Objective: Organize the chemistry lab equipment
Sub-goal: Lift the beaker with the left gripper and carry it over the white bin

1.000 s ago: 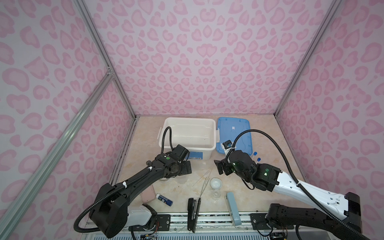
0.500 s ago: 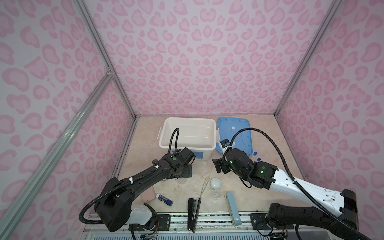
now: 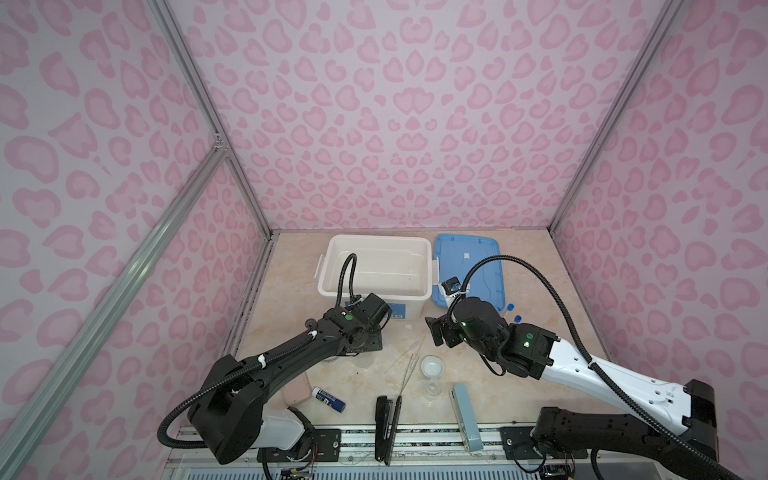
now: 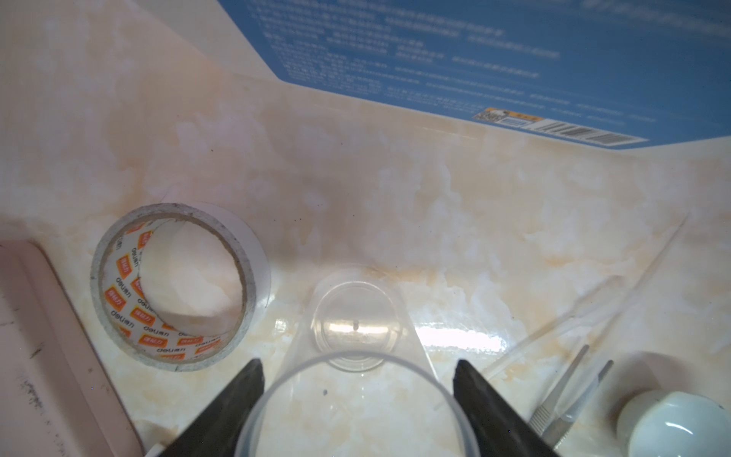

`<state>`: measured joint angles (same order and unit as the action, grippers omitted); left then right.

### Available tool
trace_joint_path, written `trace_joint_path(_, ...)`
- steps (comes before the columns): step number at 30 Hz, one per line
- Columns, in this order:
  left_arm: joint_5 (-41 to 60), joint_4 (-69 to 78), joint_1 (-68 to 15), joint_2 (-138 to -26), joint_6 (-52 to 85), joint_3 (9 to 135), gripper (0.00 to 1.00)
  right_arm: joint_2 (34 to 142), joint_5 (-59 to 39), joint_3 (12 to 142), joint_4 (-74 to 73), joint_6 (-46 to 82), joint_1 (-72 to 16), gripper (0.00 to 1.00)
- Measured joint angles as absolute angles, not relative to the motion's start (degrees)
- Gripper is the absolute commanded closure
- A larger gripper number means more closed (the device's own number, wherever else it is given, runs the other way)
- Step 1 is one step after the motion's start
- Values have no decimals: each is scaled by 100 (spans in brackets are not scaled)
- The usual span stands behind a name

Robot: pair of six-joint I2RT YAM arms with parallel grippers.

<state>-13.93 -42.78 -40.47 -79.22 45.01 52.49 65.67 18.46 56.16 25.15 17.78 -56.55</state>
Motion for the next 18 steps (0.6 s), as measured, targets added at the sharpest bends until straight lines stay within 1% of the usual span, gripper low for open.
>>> trace_joint_path(5, -1387, -4381, -4047, -7771, 4539, 5223, 27, 6567, 1844, 5616, 2512, 1778, -5655, 3)
trace_joint_path(8, -1382, -4497, -4045, -7498, 4560, 5225, 27, 6567, 1839, 5616, 2512, 1778, -5655, 3)
trace_joint_path(11, -1328, -4744, -4045, -7142, 4580, 5271, 30, 6567, 1833, 5642, 2512, 1778, -5655, 3)
trace_joint_path(15, -1304, -5183, -4040, -6635, 4550, 5717, 31, 6501, 1719, 5664, 2412, 1778, -5651, 3)
trace_joint_path(18, -1278, -5551, -4040, -6436, 4480, 6388, 32, 6495, 1592, 5798, 2324, 1780, -5638, 3)
